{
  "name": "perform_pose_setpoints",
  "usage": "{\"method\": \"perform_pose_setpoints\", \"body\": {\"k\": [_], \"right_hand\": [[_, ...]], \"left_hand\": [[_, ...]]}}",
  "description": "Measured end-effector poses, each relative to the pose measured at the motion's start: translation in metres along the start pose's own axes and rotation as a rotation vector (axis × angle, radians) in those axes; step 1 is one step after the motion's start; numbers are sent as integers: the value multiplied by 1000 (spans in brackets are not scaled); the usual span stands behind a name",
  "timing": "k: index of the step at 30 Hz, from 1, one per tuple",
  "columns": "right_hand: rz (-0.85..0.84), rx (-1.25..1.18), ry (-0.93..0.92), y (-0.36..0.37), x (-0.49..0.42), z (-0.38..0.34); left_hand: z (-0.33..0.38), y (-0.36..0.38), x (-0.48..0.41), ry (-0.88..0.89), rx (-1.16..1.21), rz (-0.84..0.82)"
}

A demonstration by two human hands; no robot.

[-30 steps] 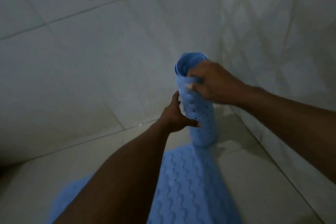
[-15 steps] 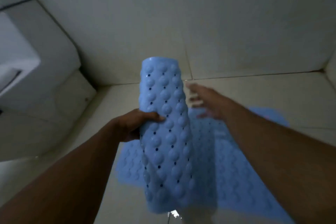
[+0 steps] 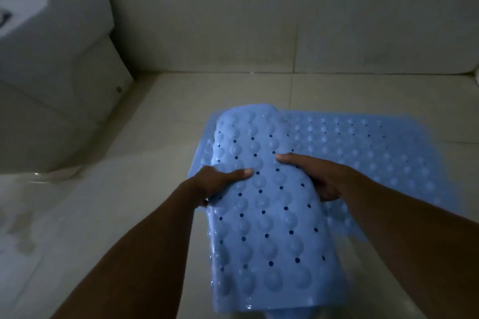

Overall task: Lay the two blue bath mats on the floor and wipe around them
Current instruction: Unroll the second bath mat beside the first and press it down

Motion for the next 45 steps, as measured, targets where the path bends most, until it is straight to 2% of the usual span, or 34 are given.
{"method": "perform_pose_setpoints", "body": {"k": [6,8,14,17,21,31,33,37,41,45], "right_hand": [[95,-226,10,53,-23,60],[186,-295,-21,56,-24,72],[406,-443,-155,43,-5,95],[462,-413,-100,36,4,111],[498,-295,-54,38,25,119],[302,-254,-58,92,19,120],[314,-213,-43,97,16,126],[527,-49,-80,82,30,139],[978,269,-69,41,84,141],[1273,444,-123,47,144,132]], "left_hand": [[-78,-19,-16,-29,-230,49],[-93,-27,-26,-72,-291,157],[-91,-4,-19,-54,-508,318],[-85,10,-17,-11,-594,383],[-87,21,-13,35,-615,363],[-109,-8,10,82,-578,340],[-110,-18,24,79,-621,373],[-111,-42,55,83,-690,490],[-131,-49,89,35,-668,526],[-143,-25,109,49,-642,528]]}}
Point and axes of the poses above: each hand's wrist, its own x-axis away from the middle knuckle, its own y-axis out of the palm, z = x × y, the point moved 8 cm from there along -x, towards the middle knuckle, and after that the axes turned 1 degree about z, right-handed, at the moved point
